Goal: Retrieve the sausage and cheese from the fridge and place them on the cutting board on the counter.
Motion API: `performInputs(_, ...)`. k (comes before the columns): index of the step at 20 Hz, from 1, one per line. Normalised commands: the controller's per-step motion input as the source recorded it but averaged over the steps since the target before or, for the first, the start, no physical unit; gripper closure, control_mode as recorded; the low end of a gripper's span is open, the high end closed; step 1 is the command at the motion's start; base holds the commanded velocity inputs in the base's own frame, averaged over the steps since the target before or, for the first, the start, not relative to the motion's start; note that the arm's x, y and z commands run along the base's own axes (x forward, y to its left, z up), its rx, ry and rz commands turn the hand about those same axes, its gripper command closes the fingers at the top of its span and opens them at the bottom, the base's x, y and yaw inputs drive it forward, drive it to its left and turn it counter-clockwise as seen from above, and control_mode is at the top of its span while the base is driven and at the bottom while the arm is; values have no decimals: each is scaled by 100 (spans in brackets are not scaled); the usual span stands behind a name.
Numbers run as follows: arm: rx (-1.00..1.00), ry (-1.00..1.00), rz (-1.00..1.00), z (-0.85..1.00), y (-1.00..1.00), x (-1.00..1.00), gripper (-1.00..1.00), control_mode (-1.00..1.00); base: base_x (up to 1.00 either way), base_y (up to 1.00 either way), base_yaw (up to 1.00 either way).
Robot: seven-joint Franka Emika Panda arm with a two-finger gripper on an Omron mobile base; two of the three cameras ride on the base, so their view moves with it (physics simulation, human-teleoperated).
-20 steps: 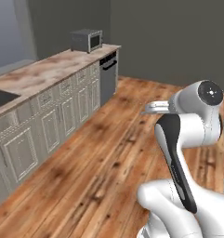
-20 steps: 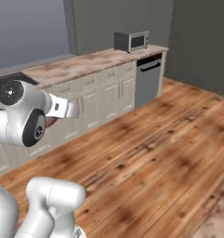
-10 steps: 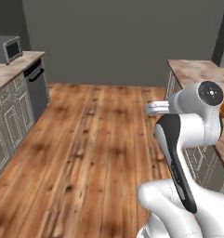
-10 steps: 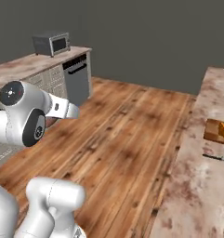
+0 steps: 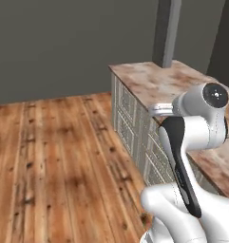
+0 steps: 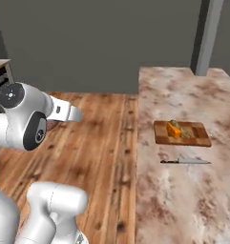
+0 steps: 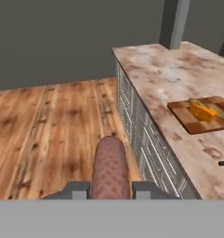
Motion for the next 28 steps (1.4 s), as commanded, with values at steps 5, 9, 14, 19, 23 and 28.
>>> performInputs(5, 0, 0, 0, 0, 0, 0, 100, 100, 74, 45, -69)
performInputs(9, 0, 0, 0, 0, 0, 0, 100, 100, 67, 69, -75)
performInputs(14, 0, 0, 0, 0, 0, 0, 100, 100, 42, 66, -78)
performInputs(19, 0, 0, 0, 0, 0, 0, 100, 100, 46, 56, -82)
performInputs(23, 0, 0, 0, 0, 0, 0, 100, 100, 46, 50, -84)
performInputs(28, 0, 0, 0, 0, 0, 0, 100, 100, 3, 53, -81)
